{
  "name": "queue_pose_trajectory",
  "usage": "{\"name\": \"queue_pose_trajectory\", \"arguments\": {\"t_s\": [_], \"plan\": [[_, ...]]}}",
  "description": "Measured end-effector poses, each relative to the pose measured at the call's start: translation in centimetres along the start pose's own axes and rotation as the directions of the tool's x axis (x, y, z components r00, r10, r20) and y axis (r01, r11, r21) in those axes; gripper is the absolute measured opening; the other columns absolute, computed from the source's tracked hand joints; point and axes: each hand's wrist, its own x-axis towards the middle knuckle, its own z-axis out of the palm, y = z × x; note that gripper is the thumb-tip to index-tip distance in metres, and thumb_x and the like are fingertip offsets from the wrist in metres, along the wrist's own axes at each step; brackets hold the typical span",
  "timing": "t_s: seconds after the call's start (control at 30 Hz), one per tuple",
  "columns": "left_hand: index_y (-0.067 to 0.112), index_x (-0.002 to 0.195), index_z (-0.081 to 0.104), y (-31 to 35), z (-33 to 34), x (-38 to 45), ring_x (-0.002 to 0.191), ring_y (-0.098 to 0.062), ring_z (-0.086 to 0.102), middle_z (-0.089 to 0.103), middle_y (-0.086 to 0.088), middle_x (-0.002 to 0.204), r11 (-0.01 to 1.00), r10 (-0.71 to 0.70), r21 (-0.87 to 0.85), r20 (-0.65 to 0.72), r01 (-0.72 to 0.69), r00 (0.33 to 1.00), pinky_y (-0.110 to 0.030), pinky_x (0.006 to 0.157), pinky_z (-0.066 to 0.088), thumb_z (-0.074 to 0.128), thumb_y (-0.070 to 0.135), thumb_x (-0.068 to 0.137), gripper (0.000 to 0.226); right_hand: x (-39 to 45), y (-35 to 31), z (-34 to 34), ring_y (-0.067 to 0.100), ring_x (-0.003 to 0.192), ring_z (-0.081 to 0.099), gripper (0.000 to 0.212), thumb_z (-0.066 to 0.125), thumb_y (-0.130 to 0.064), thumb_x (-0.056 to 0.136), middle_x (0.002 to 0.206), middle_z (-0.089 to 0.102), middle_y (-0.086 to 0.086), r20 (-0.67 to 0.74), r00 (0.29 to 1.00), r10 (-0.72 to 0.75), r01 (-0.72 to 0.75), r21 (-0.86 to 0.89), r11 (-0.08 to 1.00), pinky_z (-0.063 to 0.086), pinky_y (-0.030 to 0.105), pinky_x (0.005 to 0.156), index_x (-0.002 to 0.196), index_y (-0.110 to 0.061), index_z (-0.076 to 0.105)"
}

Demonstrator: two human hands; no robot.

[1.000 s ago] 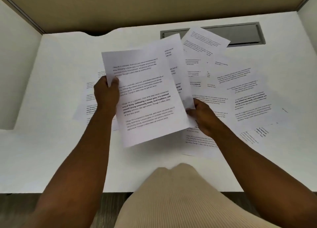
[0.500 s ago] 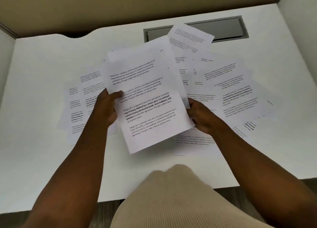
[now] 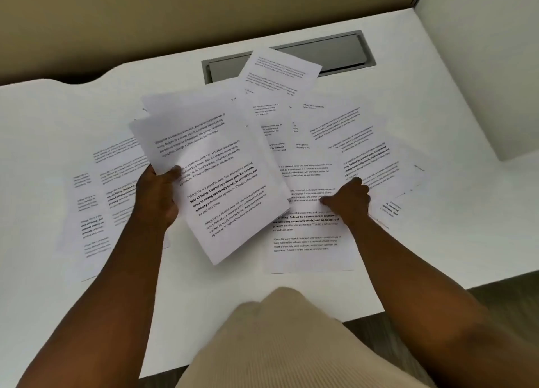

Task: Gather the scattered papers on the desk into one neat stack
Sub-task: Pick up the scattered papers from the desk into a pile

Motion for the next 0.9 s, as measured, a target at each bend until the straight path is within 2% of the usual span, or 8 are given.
{"name": "queue_pose_trajectory", "arguments": {"t_s": [0.1, 0.2, 0.37, 0.47, 0.6, 0.77, 0.83, 0.9], "plan": [[0.024, 0.113, 0.064, 0.0, -0.2, -0.1, 0.101, -0.017, 0.067, 0.071, 0.005, 0.110, 1.000, 0.005, -0.002, -0.016, -0.005, 1.000, -0.034, 0.087, 0.053, 0.060, -0.005, 0.088, 0.039, 0.0, -0.4, 0.5, 0.037, 0.133, 0.034, 0.108, 0.081, -0.040, 0.071, 0.144, 0.029, 0.023, 0.006, 1.000, 0.013, -0.013, -0.021, 1.000, 0.036, 0.045, 0.106, 0.144, 0.002, 0.014], [0.026, 0.109, 0.066, 0.1, -0.3, 0.0, 0.100, -0.016, 0.067, 0.073, 0.008, 0.106, 1.000, 0.010, 0.017, -0.016, -0.010, 1.000, -0.035, 0.090, 0.053, 0.062, -0.004, 0.086, 0.037, 0.2, -0.5, 0.1, 0.036, 0.136, 0.030, 0.114, 0.081, -0.044, 0.071, 0.146, 0.026, 0.026, 0.019, 1.000, 0.014, -0.012, -0.098, 0.995, 0.030, 0.041, 0.110, 0.144, 0.006, 0.009], [0.024, 0.110, 0.065, 0.1, 0.1, -0.2, 0.098, -0.018, 0.066, 0.072, 0.005, 0.107, 1.000, 0.013, 0.007, -0.021, -0.012, 1.000, -0.037, 0.091, 0.053, 0.062, -0.005, 0.086, 0.037, 0.6, -0.5, -0.2, 0.035, 0.133, 0.040, 0.113, 0.086, -0.036, 0.067, 0.144, 0.039, 0.022, 0.059, 0.998, 0.037, -0.038, 0.020, 0.999, 0.039, 0.043, 0.108, 0.144, 0.005, 0.014], [0.024, 0.110, 0.065, 0.1, 0.2, -0.3, 0.098, -0.019, 0.066, 0.071, 0.004, 0.108, 1.000, 0.003, 0.018, -0.008, -0.003, 1.000, -0.037, 0.088, 0.053, 0.062, -0.004, 0.087, 0.036, 0.4, -0.4, -0.1, 0.035, 0.124, 0.051, 0.088, 0.083, -0.035, 0.070, 0.134, 0.052, 0.017, 0.040, 0.999, 0.035, -0.037, 0.055, 0.998, 0.044, 0.046, 0.102, 0.135, -0.002, 0.034], [0.025, 0.109, 0.065, 0.2, 0.0, -0.6, 0.099, -0.018, 0.066, 0.071, 0.004, 0.109, 1.000, -0.002, 0.016, 0.001, 0.002, 1.000, -0.035, 0.081, 0.054, 0.063, -0.002, 0.087, 0.035, -0.3, -0.5, -0.6, 0.031, 0.120, 0.053, 0.043, 0.061, -0.027, 0.092, 0.129, 0.058, 0.014, -0.064, 0.983, -0.172, 0.180, 0.154, 0.971, 0.041, 0.033, 0.097, 0.128, -0.004, 0.052], [0.026, 0.108, 0.065, 0.3, -0.7, -0.5, 0.098, -0.016, 0.067, 0.071, 0.005, 0.109, 1.000, 0.005, 0.010, -0.023, -0.005, 1.000, -0.034, 0.083, 0.056, 0.062, -0.002, 0.088, 0.035, -1.3, -1.8, -3.0, 0.017, 0.076, 0.060, 0.023, 0.060, -0.023, 0.093, 0.096, 0.070, 0.011, -0.391, 0.831, -0.395, 0.505, 0.236, 0.830, 0.039, 0.016, 0.062, 0.100, -0.002, 0.063], [0.025, 0.110, 0.064, 0.4, -0.9, -0.6, 0.094, -0.013, 0.067, 0.071, 0.006, 0.107, 1.000, 0.007, 0.006, -0.036, -0.006, 0.999, -0.028, 0.077, 0.056, 0.061, -0.002, 0.088, 0.035, -1.6, -2.5, -4.5, 0.013, 0.070, 0.059, 0.022, 0.060, -0.025, 0.093, 0.089, 0.071, 0.006, -0.496, 0.744, -0.448, 0.610, 0.231, 0.758, 0.035, 0.003, 0.056, 0.097, -0.004, 0.065], [0.023, 0.116, 0.063, 0.5, -1.2, -0.5, 0.097, -0.014, 0.067, 0.070, 0.005, 0.110, 1.000, 0.008, 0.008, -0.043, -0.008, 0.999, -0.029, 0.081, 0.055, 0.062, -0.002, 0.088, 0.038, -2.0, -3.4, -6.3, 0.007, 0.067, 0.058, 0.023, 0.059, -0.028, 0.094, 0.083, 0.068, 0.001, -0.575, 0.678, -0.458, 0.680, 0.251, 0.689, 0.036, -0.001, 0.057, 0.094, -0.006, 0.065]]}}
